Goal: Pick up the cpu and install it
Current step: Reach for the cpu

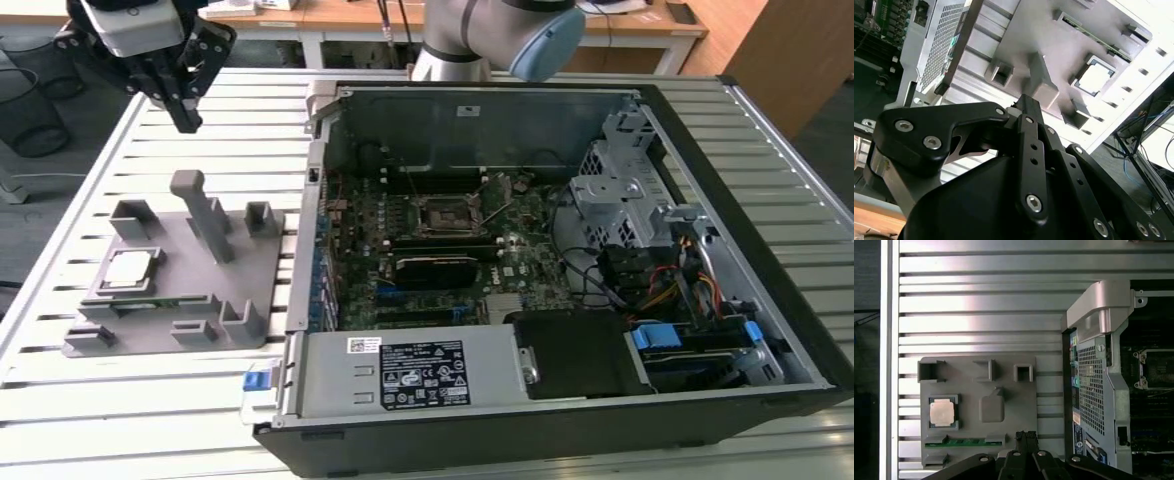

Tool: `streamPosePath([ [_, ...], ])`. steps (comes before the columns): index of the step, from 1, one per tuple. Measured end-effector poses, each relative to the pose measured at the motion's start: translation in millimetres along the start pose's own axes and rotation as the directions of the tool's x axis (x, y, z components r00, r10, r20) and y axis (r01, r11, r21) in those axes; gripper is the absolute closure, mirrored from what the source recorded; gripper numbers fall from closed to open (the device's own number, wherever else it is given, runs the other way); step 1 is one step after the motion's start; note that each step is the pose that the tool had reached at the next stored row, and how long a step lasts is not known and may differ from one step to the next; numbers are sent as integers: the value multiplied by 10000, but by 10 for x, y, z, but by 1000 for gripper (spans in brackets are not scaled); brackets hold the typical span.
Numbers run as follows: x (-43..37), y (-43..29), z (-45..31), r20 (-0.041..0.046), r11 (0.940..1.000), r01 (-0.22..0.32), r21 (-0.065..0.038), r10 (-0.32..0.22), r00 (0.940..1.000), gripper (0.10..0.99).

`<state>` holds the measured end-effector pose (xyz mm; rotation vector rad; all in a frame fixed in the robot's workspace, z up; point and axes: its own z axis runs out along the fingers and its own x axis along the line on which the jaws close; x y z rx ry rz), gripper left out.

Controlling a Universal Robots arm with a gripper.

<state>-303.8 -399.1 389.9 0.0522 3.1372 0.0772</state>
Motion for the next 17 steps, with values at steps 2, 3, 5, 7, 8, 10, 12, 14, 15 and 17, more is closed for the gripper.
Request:
streamPosePath([
  [2,32,-7,2,0,10000,0,0,0,10000,980],
  [3,46,-12,4,1,10000,0,-1,0,10000,980],
  [5,69,-25,6,0,10000,2,0,-2,10000,980],
  [7,98,-41,10,0,10000,3,0,-3,10000,980],
  [8,114,-50,12,-1,10000,3,0,-3,10000,980],
  [10,158,-66,21,0,10000,4,0,-4,10000,980],
  [12,200,-77,36,0,10000,18,0,-18,10000,980],
  [14,248,-84,51,-2,10000,56,-2,-56,10000,980],
  [15,272,-88,56,-4,10000,74,-1,-74,10000,980],
  [17,328,-93,64,-5,9999,102,-2,-102,9999,980],
])
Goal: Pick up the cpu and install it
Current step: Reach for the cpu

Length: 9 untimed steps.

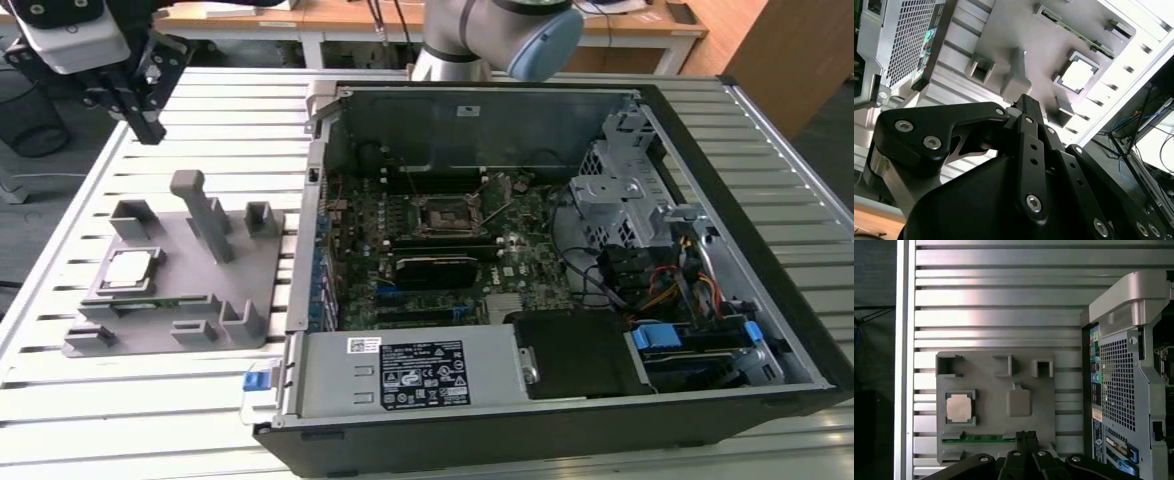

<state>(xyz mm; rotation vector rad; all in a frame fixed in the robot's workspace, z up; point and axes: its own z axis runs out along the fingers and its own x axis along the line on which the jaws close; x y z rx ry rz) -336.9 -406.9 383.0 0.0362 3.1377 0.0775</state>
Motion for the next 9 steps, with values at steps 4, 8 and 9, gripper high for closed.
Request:
streamPosePath([
  [4,151,-6,11,-1,10000,5,0,-5,10000,980],
  [8,279,-9,22,1,10000,5,-1,-5,10000,980],
  [9,301,-10,25,0,10000,6,-2,-6,10000,980],
])
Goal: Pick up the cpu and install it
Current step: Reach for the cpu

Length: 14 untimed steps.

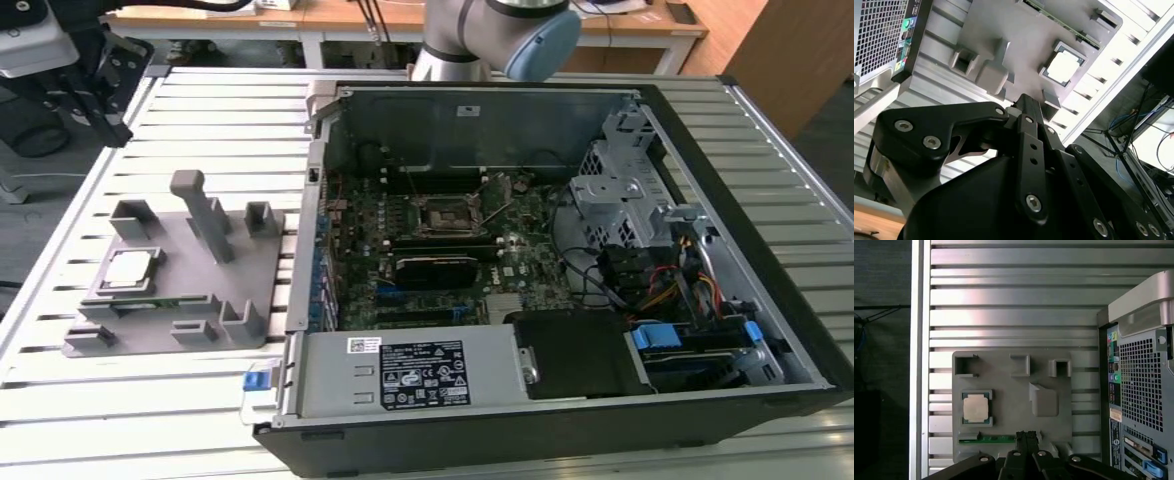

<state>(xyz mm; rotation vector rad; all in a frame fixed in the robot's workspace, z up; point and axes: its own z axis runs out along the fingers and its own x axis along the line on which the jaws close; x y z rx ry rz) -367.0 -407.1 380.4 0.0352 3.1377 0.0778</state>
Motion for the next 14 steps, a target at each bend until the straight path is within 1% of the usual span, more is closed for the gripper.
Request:
streamPosePath([
  [2,45,-1,6,-2,10000,5,1,-5,10000,980],
  [6,108,-4,23,-2,10000,36,0,-36,10000,980],
  [10,177,-6,39,-11,9997,229,0,-229,9997,980],
  [14,306,-10,55,-14,9996,275,0,-275,9996,980],
])
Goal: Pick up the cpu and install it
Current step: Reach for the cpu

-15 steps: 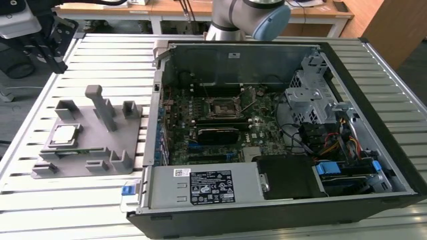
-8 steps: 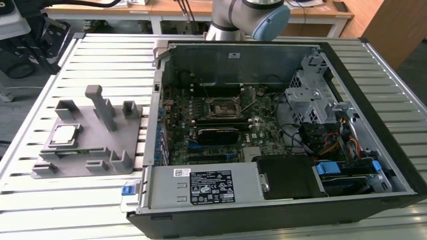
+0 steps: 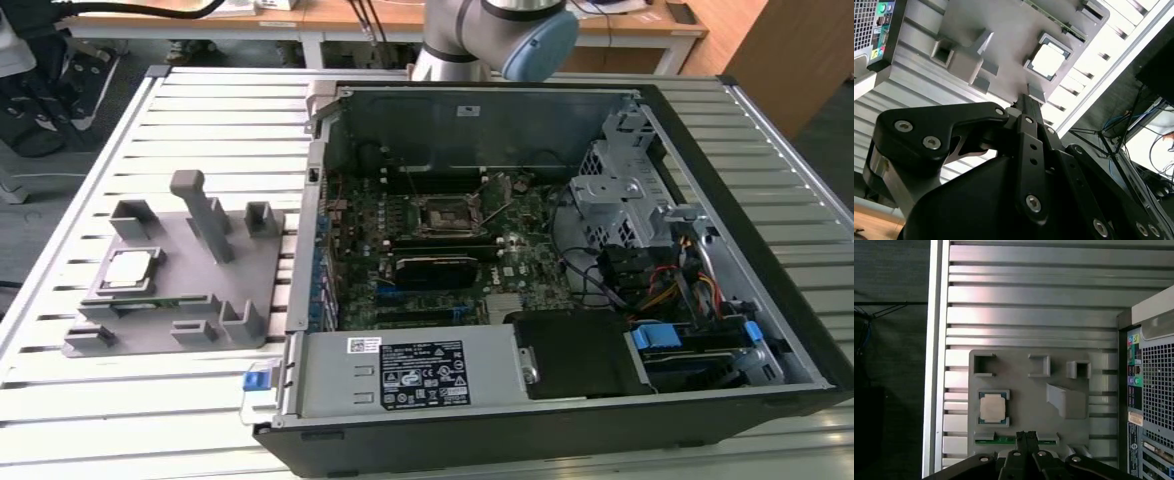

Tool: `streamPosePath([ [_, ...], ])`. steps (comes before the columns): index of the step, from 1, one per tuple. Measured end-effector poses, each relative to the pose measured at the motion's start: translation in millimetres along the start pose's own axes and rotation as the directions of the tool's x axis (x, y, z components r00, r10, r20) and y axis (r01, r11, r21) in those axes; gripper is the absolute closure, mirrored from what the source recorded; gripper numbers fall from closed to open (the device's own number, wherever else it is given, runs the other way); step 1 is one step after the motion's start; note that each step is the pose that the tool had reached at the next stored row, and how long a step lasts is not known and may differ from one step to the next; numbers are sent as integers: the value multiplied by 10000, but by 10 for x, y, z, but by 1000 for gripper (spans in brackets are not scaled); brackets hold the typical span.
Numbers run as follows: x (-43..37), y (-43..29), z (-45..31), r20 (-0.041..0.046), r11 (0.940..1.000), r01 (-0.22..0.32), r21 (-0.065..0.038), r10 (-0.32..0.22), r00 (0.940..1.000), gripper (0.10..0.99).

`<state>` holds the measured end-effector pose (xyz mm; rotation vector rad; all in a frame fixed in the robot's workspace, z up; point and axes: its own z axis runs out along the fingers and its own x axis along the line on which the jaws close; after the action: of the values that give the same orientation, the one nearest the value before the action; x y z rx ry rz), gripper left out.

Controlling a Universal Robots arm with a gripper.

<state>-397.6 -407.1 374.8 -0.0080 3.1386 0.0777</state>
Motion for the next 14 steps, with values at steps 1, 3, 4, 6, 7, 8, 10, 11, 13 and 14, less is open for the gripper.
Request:
streamPosePath([
  [1,41,0,7,0,10000,0,0,0,10000,980],
  [3,121,0,19,0,10000,0,0,0,10000,980],
  [4,162,0,25,0,10000,0,0,0,10000,980],
  [6,242,0,37,5,10000,0,-1,0,10000,980],
  [7,270,0,42,5,10000,0,0,0,10000,980],
  [8,294,-1,46,4,10000,0,0,0,10000,980],
  [10,326,-1,55,4,10000,-1,0,1,10000,980],
  [11,336,-1,59,4,10000,0,0,0,10000,980],
  [13,347,-2,66,6,10000,0,-1,0,10000,980],
  [14,350,-2,68,6,10000,1,-1,-1,10000,980],
])
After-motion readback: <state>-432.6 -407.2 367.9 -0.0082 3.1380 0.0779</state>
